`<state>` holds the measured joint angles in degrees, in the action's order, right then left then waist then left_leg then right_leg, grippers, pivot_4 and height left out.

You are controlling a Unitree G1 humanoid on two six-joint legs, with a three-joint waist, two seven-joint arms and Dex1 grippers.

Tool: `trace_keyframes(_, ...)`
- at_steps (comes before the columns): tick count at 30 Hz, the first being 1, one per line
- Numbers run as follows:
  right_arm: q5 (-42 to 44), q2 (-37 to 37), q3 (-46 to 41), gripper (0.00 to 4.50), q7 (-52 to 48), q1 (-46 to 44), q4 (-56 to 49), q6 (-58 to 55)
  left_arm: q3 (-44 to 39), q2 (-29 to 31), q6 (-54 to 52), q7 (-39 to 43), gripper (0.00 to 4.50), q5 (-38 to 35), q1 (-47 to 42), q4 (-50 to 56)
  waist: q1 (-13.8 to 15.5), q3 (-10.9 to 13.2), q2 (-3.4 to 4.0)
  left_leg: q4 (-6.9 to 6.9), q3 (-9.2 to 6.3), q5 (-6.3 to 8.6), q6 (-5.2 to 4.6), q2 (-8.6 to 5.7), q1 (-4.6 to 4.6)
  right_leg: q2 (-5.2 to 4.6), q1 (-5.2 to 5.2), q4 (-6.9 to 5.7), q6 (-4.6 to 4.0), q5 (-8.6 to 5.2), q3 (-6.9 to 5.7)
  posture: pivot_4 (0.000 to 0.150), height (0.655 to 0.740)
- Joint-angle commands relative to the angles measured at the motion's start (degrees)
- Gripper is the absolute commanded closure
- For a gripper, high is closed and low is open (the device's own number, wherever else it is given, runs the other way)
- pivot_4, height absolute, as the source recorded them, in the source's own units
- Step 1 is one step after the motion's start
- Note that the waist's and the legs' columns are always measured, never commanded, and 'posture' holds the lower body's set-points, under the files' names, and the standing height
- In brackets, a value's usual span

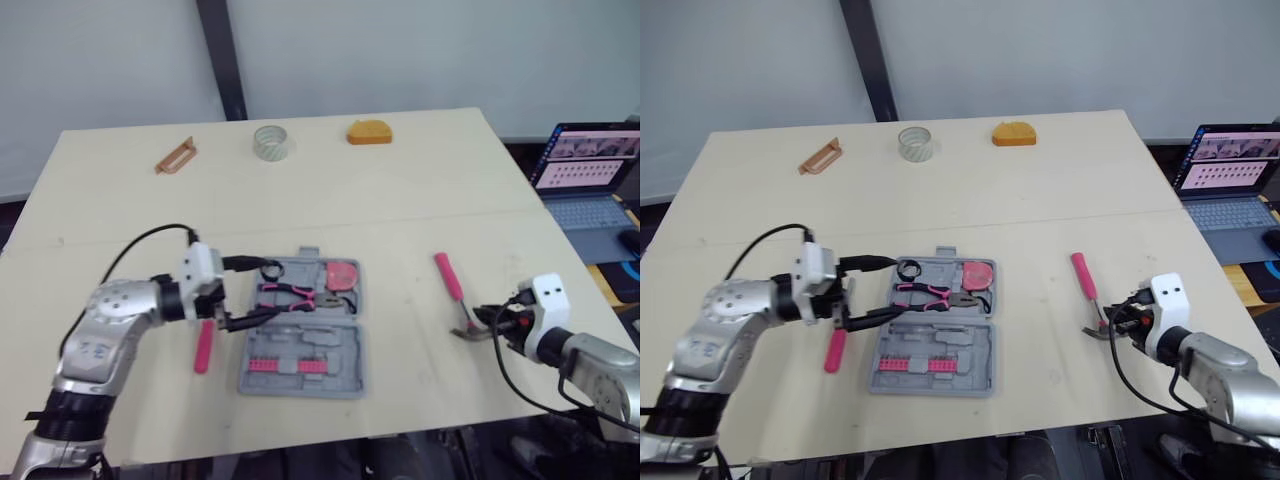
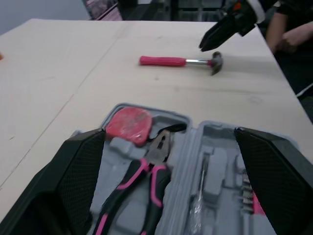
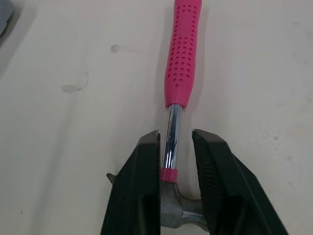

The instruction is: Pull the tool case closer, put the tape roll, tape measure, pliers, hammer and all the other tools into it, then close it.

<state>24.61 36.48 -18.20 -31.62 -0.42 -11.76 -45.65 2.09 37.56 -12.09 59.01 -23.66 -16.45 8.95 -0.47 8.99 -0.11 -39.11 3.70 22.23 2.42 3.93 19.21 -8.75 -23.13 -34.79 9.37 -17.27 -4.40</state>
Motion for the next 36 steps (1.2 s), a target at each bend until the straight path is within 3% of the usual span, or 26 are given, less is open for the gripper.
trace_keyframes(1, -0.2, -1.0, 0.2, 3.49, 2.5, -0.5, -2.6, -1.1, 3.8, -2.1, 0.2, 0.4, 0.00, 1.2, -1.1, 2.9, 0.3, 0.0, -0.01, -0.01, 0.00, 0.00, 0.00, 0.00, 0.01, 0.00, 0.00, 0.01, 0.00, 0.00, 0.00, 0.150, 0.7400)
trace_keyframes(9, -1.1, -2.2, 1.7, 3.49, 4.8, -1.7, -3.3, -1.4, 7.1, -5.5, 1.1, 0.0, 0.00, 3.3, -3.4, 2.2, 0.7, 0.0, 0.00, -0.08, 0.00, 0.00, 0.00, 0.00, 0.03, 0.00, 0.01, 0.01, 0.01, 0.01, 0.00, 0.150, 0.7400)
trace_keyframes(12, -1.2, -2.4, 0.9, 2.74, 4.7, -2.0, -3.3, 0.2, 5.6, -5.5, 0.4, -1.7, 0.00, 3.6, -3.6, 1.5, 0.6, 0.0, 0.00, -0.07, 0.00, 0.00, 0.00, 0.00, 0.03, 0.00, 0.01, 0.02, 0.01, 0.01, 0.00, 0.150, 0.7400)
trace_keyframes(17, -0.2, -2.0, -4.2, 0.19, 4.1, -2.5, -0.8, 4.0, -3.6, -4.1, -4.0, -7.2, 0.00, 0.1, -0.4, 1.1, 0.3, 0.0, 0.01, -0.07, 0.00, 0.00, 0.00, 0.00, 0.02, 0.00, 0.01, 0.01, 0.01, 0.01, 0.00, 0.150, 0.7400)
trace_keyframes(18, -0.1, -1.8, -4.7, 0.04, 3.7, -2.3, -0.3, 4.5, -4.6, -3.6, -4.2, -7.3, 0.00, -0.1, 0.6, 1.4, 0.3, 0.0, 0.01, -0.04, 0.00, 0.00, 0.00, 0.00, 0.02, 0.00, 0.00, 0.02, 0.02, 0.01, 0.01, 0.150, 0.7400)
trace_keyframes(27, -0.4, 4.4, -9.8, 0.04, -7.5, -1.5, 15.7, 17.9, -26.1, 3.4, -5.4, -11.8, 0.00, -0.8, 18.7, -2.5, 0.4, 0.0, 0.01, 0.00, 0.01, 0.01, -0.02, 0.00, 0.01, 0.00, 0.02, 0.12, 0.01, 0.03, 0.01, 0.150, 0.7400)
trace_keyframes(36, -0.6, 8.2, -8.7, 0.04, -14.9, -4.9, 26.6, 24.4, -39.1, 2.5, -1.0, -16.0, 0.00, 1.0, 30.4, -10.1, 0.1, 0.1, 0.04, 0.05, 0.03, 0.02, -0.03, 0.00, 0.01, 0.00, 0.00, 0.16, 0.00, 0.03, 0.01, 0.150, 0.7400)
